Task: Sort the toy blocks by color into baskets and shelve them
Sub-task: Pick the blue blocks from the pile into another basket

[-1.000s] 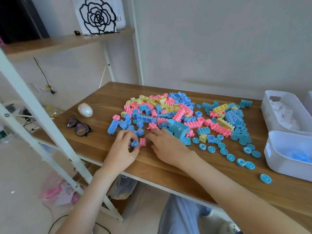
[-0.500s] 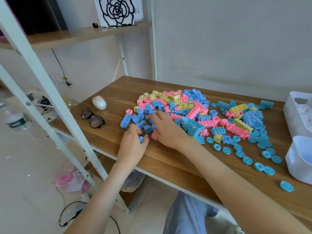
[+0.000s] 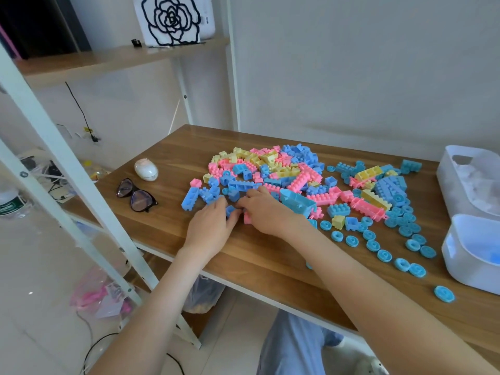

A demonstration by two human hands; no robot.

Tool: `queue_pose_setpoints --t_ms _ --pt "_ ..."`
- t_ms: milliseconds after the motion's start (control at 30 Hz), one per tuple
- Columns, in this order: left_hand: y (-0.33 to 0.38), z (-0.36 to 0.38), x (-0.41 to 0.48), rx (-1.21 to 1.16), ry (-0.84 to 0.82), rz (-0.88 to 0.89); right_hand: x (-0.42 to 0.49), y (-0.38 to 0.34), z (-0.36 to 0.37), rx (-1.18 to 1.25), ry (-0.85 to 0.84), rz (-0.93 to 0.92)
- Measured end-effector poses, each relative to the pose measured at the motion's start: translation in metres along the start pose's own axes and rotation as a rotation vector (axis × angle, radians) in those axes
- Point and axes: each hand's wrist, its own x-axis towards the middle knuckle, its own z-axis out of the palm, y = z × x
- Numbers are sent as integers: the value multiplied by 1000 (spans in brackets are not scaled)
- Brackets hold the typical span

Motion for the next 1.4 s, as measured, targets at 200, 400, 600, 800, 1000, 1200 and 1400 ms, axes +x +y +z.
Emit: queue_pose_setpoints --t_ms 200,400,600,800,1000,1200,1400 --pt "2 -1 -5 39 42 -9 -10 2 -10 -52 -40 62" --pt "12 -17 14 66 -85 -16 -18 -2 -16 -90 69 141" --pt "61 -40 28 -150 -115 -59 -50 11 -55 -27 302 145" --pt "149 -37 24 -356 -96 98 -117 65 -74 83 451 238" --pt "262 -18 1 -499 -55 449 -213 126 -87 68 495 485" --pt "325 -4 -11 -433 -254 629 -286 180 -91 47 486 744" --pt "349 8 -17 -231 -323 789 -300 192 -74 130 492 783"
